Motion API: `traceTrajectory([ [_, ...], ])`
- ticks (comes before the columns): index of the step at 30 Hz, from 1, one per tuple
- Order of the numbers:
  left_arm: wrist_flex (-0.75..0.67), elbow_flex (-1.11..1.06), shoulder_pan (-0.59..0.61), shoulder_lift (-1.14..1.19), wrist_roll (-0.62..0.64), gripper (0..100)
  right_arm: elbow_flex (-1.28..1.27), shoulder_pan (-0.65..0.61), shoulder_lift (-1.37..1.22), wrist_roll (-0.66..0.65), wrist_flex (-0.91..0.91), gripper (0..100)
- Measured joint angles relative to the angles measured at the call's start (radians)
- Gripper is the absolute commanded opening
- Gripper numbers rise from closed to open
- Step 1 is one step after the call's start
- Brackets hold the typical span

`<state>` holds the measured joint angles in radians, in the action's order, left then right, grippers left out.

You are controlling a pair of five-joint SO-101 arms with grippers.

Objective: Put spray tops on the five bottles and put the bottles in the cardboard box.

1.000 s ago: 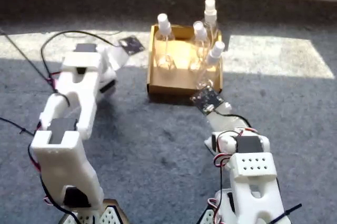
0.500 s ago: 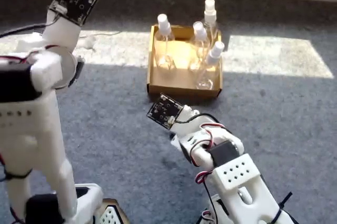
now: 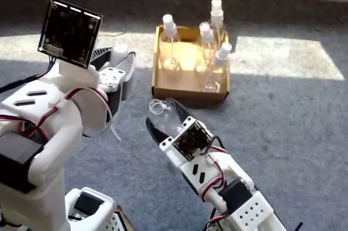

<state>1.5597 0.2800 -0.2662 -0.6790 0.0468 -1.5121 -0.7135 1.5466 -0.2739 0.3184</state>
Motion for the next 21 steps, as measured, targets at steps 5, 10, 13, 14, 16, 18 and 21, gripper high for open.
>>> traceTrajectory([
  [5, -0.126, 0.0, -0.06, -0.006, 0.021, 0, -0.077, -0.002, 0.141, 0.057, 0.0, 0.4],
  [10, -0.279, -0.055, -0.117, -0.014, 0.021, 0, -0.078, -0.002, 0.221, 0.064, 0.084, 0.4],
  [13, -0.436, -0.184, -0.152, -0.008, 0.018, 0, -0.078, -0.002, 0.244, 0.064, 0.095, 0.4],
  [14, -0.486, -0.23, -0.167, -0.005, 0.005, 0, -0.078, -0.002, 0.247, 0.064, 0.095, 0.4],
  [16, -0.571, -0.318, -0.203, -0.003, -0.031, 0, -0.078, 0.0, 0.249, 0.064, 0.095, 0.4],
  [18, -0.614, -0.359, -0.232, -0.003, -0.052, 0, -0.078, 0.0, 0.249, 0.064, 0.095, 0.4],
  [21, -0.634, -0.368, -0.239, -0.005, -0.06, 0, -0.078, 0.0, 0.249, 0.064, 0.095, 0.4],
])
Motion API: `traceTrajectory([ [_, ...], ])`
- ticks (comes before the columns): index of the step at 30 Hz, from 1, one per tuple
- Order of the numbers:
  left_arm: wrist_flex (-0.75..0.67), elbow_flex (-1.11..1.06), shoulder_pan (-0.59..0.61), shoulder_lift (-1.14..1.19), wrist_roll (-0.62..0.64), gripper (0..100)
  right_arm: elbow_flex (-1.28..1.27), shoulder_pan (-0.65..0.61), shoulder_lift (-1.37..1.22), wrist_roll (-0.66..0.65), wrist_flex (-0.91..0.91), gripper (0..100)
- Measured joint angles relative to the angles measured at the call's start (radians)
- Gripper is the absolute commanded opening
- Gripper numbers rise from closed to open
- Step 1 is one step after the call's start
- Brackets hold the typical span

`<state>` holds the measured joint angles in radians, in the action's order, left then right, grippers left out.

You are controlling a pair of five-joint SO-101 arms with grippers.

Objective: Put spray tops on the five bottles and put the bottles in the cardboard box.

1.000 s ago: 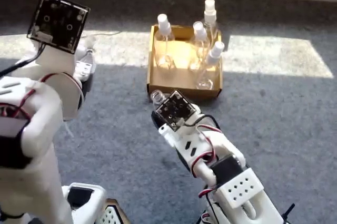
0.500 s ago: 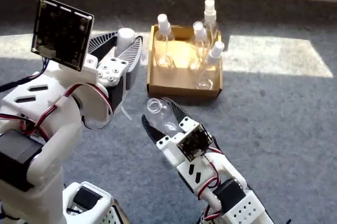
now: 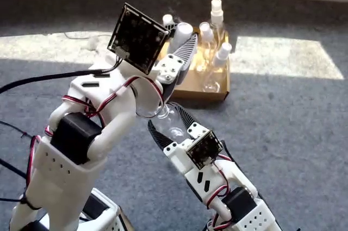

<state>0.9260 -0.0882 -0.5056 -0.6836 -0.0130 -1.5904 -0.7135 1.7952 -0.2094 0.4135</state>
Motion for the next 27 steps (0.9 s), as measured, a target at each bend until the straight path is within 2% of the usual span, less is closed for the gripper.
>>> traceTrajectory([
  [5, 0.066, -0.014, -0.011, 0.0, 0.0, 0, 0.0, 0.014, 0.0, 0.006, 0.0, 0.4],
  [9, 0.153, -0.031, -0.012, -0.04, 0.003, 0, 0.0, 0.083, 0.002, 0.086, 0.002, 0.4],
  [13, 0.157, -0.129, -0.014, -0.126, 0.005, 0, -0.002, 0.103, 0.002, 0.107, 0.002, 0.4],
  [21, -0.029, -0.433, -0.017, -0.161, 0.006, 1, -0.002, 0.114, 0.002, 0.11, 0.002, 0.4],
  [27, -0.06, -0.523, -0.051, -0.161, 0.002, 15, 0.029, 0.117, 0.002, 0.11, 0.084, 0.4],
])
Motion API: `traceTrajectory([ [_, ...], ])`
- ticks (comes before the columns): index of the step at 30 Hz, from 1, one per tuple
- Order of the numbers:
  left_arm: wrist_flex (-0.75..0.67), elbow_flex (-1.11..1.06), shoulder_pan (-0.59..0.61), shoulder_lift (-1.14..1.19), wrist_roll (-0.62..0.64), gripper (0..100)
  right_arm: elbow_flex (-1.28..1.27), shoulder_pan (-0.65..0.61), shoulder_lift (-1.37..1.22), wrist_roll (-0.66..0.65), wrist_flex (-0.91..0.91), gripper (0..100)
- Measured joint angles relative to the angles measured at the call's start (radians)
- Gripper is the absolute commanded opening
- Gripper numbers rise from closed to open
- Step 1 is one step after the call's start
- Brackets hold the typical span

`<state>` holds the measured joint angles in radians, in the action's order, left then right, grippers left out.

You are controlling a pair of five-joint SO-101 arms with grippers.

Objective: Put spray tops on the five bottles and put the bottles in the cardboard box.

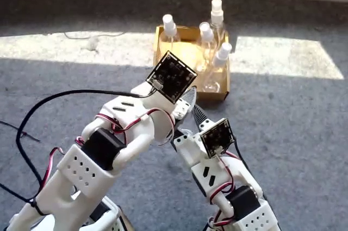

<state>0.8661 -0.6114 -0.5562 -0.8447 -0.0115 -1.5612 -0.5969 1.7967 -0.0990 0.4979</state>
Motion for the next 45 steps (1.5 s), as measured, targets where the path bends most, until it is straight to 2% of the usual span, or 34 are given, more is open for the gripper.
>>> traceTrajectory([
  [5, 0.002, 0.032, 0.0, 0.0, -0.002, 16, 0.02, 0.003, 0.0, 0.0, 0.006, 0.4],
  [15, 0.133, 0.341, 0.002, -0.003, -0.002, 16, 0.02, 0.003, 0.0, 0.0, 0.006, 0.4],
  [22, 0.133, 0.242, 0.118, -0.002, -0.005, 16, 0.02, 0.003, 0.0, 0.0, 0.006, 0.4],
  [26, 0.129, 0.144, 0.121, -0.003, -0.051, 16, 0.018, 0.003, -0.002, 0.0, 0.008, 0.4],
  [36, 0.077, 0.132, 0.083, -0.006, -0.063, 16, 0.018, 0.006, 0.0, 0.0, 0.008, 0.4],
  [39, 0.072, 0.173, 0.094, -0.005, -0.066, 16, 0.02, 0.006, 0.0, 0.0, 0.008, 0.4],
  [45, 0.121, 0.394, 0.164, -0.005, -0.068, 16, 0.02, 0.006, 0.0, -0.029, 0.008, 0.4],
])
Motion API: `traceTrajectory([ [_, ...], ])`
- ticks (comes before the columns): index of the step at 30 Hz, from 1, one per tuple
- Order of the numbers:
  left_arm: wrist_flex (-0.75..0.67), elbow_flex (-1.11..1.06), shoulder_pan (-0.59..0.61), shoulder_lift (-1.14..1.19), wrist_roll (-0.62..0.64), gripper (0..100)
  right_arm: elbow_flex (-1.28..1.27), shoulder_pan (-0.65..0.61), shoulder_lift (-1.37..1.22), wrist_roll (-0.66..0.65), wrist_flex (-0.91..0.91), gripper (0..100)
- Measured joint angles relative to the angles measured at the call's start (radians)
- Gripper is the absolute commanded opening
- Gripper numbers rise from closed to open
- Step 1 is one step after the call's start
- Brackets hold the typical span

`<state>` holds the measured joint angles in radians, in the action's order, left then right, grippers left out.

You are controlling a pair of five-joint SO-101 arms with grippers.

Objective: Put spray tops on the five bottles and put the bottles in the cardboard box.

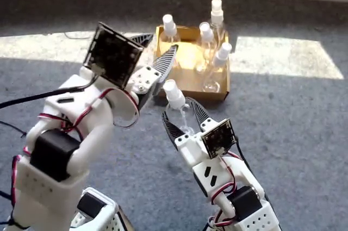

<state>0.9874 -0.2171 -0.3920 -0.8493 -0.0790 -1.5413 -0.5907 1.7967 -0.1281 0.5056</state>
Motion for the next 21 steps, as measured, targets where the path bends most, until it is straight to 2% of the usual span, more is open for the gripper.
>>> traceTrajectory([
  [3, 0.069, 0.074, 0.054, -0.002, 0.0, 16, 0.026, 0.011, -0.011, -0.009, -0.009, 0.4],
  [7, 0.184, 0.077, 0.224, -0.002, 0.0, 16, 0.13, 0.058, -0.152, -0.009, -0.112, 0.4],
  [10, 0.25, 0.003, 0.382, -0.002, 0.0, 16, 0.249, 0.075, -0.348, -0.009, -0.192, 0.4],
  [14, 0.25, -0.19, 0.568, 0.0, 0.0, 16, 0.439, 0.078, -0.66, -0.009, -0.315, 0.4],
  [17, 0.183, -0.374, 0.635, 0.0, 0.0, 16, 0.571, 0.078, -0.891, -0.009, -0.388, 0.4],
  [21, -0.006, -0.635, 0.667, 0.0, 0.0, 16, 0.723, 0.078, -1.189, -0.011, -0.417, 0.4],
])
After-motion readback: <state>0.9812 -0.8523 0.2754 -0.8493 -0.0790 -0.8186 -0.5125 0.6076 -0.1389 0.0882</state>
